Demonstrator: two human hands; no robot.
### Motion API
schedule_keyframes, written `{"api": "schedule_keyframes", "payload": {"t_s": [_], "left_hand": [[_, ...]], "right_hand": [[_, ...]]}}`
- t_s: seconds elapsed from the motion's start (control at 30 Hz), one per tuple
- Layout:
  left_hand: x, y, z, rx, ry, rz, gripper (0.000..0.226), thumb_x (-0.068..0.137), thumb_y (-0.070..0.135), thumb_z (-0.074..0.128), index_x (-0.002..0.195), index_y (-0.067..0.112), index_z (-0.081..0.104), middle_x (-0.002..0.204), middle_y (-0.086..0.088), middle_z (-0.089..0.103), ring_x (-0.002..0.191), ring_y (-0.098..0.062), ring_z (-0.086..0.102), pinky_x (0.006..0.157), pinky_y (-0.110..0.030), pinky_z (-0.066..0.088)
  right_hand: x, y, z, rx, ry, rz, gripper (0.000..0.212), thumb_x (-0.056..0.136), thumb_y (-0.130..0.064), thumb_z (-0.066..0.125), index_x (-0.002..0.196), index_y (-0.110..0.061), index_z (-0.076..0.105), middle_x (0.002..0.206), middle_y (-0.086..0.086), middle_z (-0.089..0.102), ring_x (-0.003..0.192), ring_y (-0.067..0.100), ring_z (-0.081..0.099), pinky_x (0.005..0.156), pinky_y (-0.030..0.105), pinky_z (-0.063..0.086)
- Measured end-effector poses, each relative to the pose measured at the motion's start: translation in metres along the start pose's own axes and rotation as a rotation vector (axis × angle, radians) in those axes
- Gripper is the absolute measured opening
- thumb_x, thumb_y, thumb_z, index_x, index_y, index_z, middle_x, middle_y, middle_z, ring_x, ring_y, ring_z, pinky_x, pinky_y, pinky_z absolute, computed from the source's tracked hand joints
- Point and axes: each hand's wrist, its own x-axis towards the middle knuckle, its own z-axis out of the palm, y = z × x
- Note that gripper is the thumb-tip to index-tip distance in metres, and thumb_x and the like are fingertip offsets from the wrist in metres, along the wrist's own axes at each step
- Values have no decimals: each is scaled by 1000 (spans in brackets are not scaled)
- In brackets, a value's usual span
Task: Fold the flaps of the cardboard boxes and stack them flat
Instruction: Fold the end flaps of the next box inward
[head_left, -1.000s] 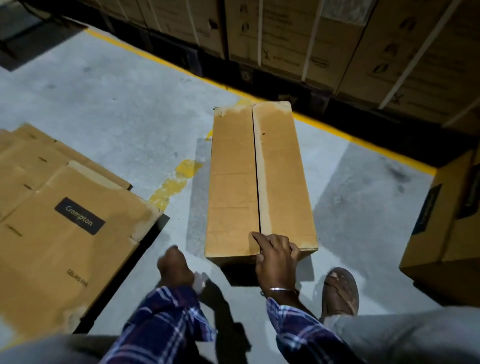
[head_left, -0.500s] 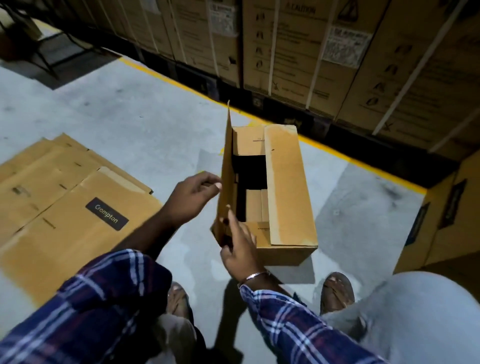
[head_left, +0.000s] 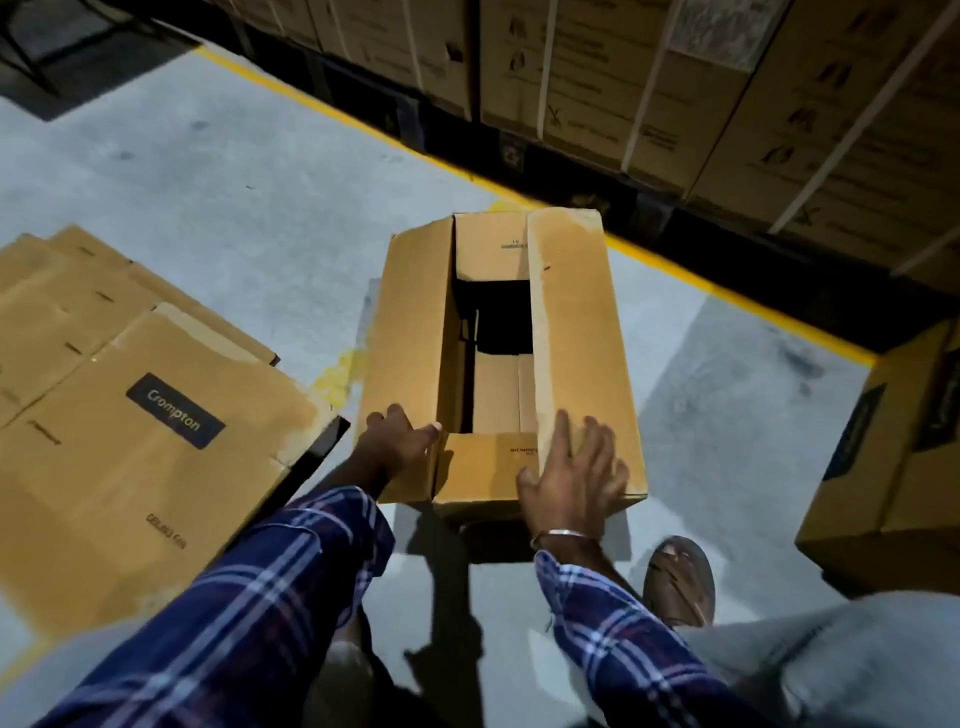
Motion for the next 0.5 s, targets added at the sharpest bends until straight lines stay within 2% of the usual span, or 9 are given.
{"api": "schedule_keyframes", "payload": {"t_s": [0.1, 0.17, 0.27, 0.37, 0.5], "left_hand": [[-2, 1, 41, -256, -40, -57, 47, 100, 52, 58, 120, 11, 48, 124, -17, 59, 104, -35, 61, 87, -47, 56], [-3, 3, 62, -379, -57, -109, 38, 106, 41, 51, 130, 13, 50, 127, -17, 60, 109, -39, 62, 93, -50, 56], [-2, 4, 73, -514, -61, -143, 40, 109, 33, 47, 140, 9, 52, 135, -17, 59, 118, -40, 60, 102, -57, 51], [-6, 5, 67, -575, -102, -193, 39, 109, 36, 46, 140, 13, 52, 129, -12, 59, 112, -34, 60, 98, -56, 54], [-18, -1, 67, -546, -157, -246, 38, 110, 34, 42, 143, 15, 49, 136, -13, 58, 116, -35, 59, 93, -49, 55]], "right_hand": [[22, 29, 5, 37, -110, 236, 115, 72, -69, 71, 159, -31, 6, 165, 20, 5, 153, 42, 1, 115, 66, 16], [34, 41, 8, 97, -256, 347, 129, 64, -81, 70, 157, -37, -8, 166, 20, -6, 152, 44, -3, 115, 71, 15], [43, 41, 11, 134, -325, 384, 140, 52, -90, 70, 154, -42, -14, 161, 18, -3, 147, 47, 9, 110, 71, 26], [44, 32, 13, 137, -368, 385, 149, 46, -90, 73, 151, -43, -21, 158, 18, -9, 145, 48, 7, 108, 72, 26], [35, 29, 15, 42, -382, 371, 155, 44, -85, 77, 150, -40, -27, 157, 24, -7, 144, 50, 6, 106, 76, 26]]}}
